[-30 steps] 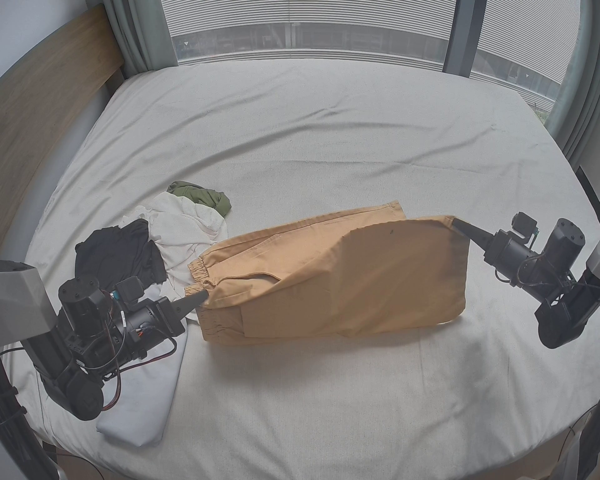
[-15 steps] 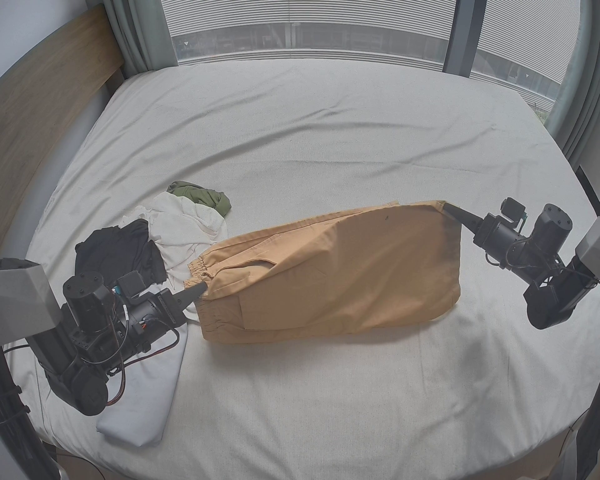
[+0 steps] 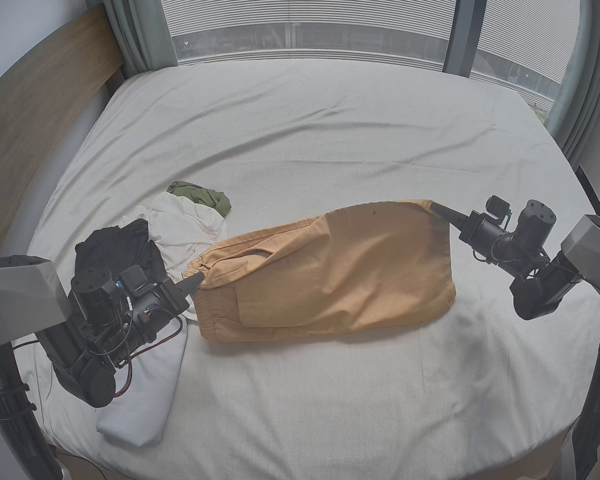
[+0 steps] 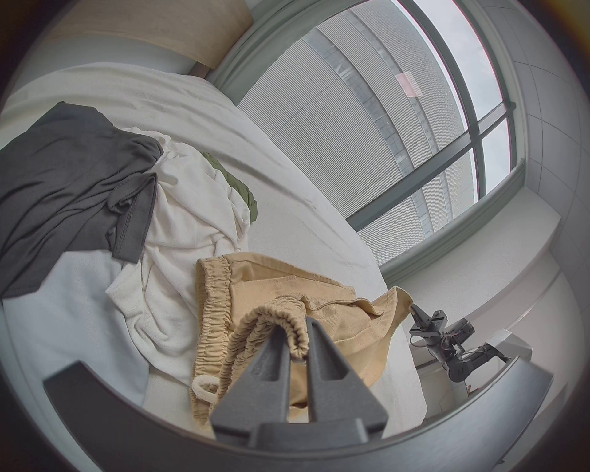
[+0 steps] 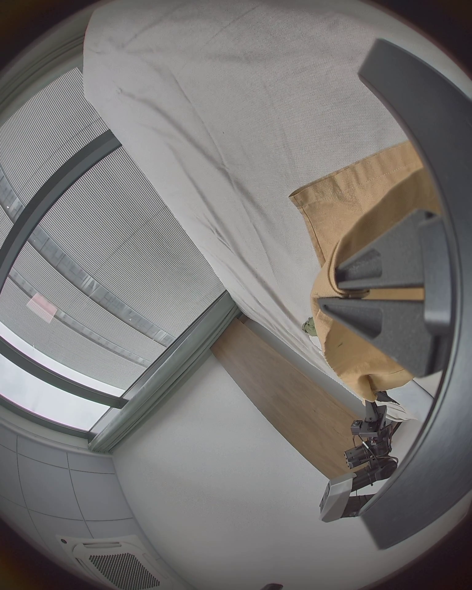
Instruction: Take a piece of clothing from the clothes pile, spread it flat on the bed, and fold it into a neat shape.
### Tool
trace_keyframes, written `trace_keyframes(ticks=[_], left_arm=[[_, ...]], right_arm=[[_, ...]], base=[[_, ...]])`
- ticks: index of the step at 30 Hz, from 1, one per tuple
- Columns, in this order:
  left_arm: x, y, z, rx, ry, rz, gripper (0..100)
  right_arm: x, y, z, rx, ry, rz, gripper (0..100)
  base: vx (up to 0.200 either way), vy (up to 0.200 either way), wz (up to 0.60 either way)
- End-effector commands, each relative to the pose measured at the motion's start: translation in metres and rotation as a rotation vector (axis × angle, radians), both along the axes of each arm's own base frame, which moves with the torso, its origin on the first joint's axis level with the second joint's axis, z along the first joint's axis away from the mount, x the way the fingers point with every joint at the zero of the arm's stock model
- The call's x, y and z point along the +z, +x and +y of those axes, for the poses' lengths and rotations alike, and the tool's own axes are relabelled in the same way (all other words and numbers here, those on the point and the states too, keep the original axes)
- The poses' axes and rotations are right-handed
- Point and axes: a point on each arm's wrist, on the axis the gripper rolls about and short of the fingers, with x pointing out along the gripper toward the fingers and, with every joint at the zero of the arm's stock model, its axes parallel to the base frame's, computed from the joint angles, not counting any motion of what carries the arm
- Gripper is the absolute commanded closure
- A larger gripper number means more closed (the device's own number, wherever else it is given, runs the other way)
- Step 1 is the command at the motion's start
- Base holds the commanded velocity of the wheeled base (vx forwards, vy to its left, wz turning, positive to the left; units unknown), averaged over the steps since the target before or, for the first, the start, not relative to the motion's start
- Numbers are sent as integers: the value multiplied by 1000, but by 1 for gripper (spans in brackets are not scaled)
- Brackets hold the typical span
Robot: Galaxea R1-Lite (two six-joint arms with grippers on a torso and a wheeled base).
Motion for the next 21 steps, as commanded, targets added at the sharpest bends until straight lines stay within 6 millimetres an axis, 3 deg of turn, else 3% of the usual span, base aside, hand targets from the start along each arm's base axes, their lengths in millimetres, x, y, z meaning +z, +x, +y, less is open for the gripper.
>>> trace_keyframes(ticks=[1, 21], left_arm=[[-4, 6, -1, 18, 0, 2, 100], [-9, 21, -2, 51, -9, -8, 100]], right_arm=[[-8, 9, 2, 5, -1, 15, 100], [-15, 26, 6, 9, -1, -1, 100]], base=[[0, 0, 0], [0, 0, 0]])
